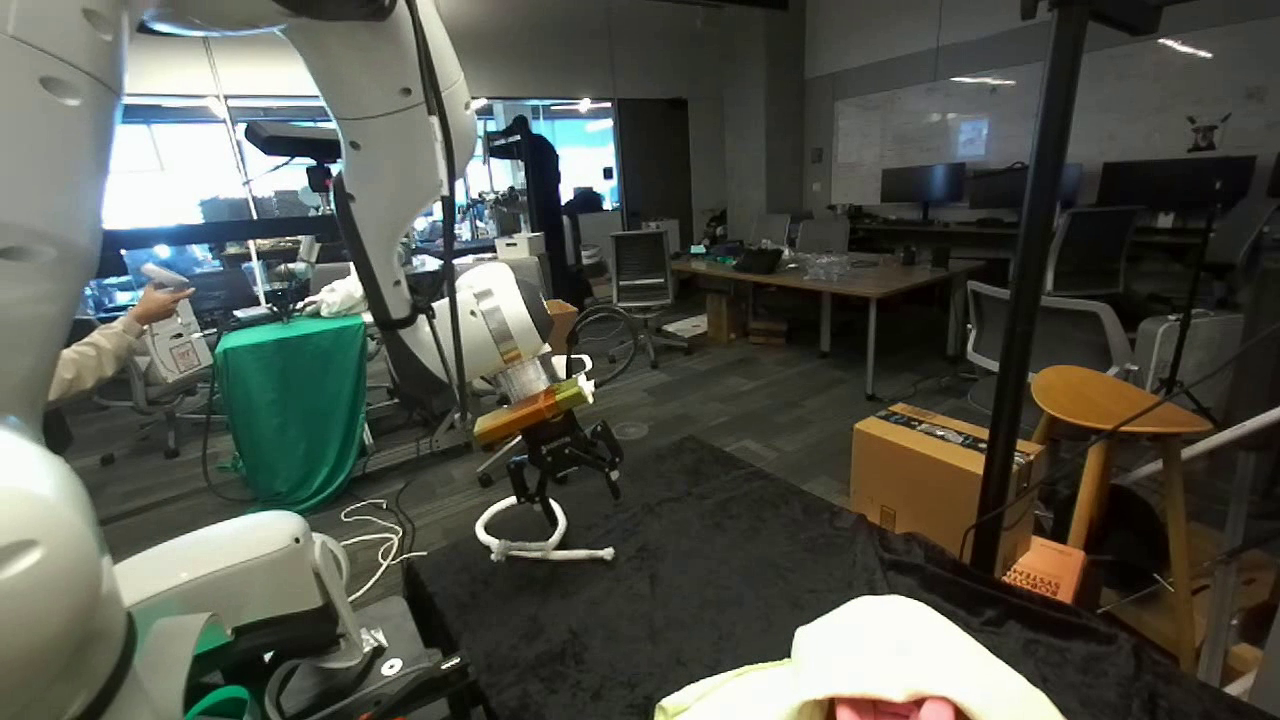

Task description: Pile up all the objects on the table

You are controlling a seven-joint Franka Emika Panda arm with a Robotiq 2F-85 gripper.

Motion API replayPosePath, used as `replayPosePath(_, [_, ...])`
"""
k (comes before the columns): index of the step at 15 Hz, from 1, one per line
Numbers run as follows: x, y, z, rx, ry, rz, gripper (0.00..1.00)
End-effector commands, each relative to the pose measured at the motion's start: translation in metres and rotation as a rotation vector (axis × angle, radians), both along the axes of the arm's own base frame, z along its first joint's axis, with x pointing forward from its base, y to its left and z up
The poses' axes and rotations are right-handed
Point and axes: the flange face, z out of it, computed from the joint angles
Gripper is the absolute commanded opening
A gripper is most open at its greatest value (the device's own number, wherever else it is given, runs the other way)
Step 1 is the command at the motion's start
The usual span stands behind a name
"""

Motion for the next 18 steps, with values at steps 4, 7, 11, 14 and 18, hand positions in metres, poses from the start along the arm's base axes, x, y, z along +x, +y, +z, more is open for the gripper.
replayPosePath(4, [0.001, 0.03, -0.017, 0.054, 0.127, -0.216, 1.0])
replayPosePath(7, [-0.003, 0.037, -0.03, 0.081, 0.193, -0.301, 1.0])
replayPosePath(11, [-0.006, 0.047, -0.047, 0.11, 0.238, -0.383, 1.0])
replayPosePath(14, [-0.005, 0.055, -0.059, 0.12, 0.261, -0.431, 1.0])
replayPosePath(18, [-0.001, 0.061, -0.072, 0.113, 0.248, -0.449, 1.0])
